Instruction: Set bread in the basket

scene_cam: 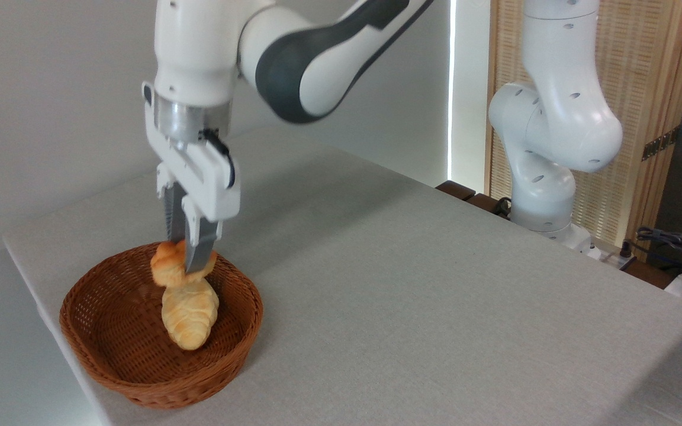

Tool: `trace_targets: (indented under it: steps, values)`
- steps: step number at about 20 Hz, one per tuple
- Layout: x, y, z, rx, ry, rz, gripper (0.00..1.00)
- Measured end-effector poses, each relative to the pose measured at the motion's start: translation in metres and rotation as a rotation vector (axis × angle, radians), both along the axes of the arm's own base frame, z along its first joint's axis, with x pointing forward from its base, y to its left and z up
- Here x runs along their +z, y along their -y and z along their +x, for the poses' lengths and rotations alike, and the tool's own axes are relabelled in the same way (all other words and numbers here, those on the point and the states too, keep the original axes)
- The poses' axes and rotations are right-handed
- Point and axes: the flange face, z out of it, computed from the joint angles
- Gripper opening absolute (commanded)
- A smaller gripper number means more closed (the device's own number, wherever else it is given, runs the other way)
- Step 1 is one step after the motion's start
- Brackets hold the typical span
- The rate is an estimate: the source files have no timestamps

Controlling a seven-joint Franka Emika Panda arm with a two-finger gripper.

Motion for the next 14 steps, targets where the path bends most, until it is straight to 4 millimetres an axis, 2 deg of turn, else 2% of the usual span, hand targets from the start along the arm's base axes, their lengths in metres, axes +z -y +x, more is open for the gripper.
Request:
trace_targets:
  steps: [3,6,14]
  values:
    - [-0.024,0.002,0.010,0.008,-0.009,0.004,1.00]
    - [-0.036,0.003,0.014,0.008,-0.026,0.008,1.00]
    - [-0.032,0.003,0.017,0.009,-0.016,0.007,1.00]
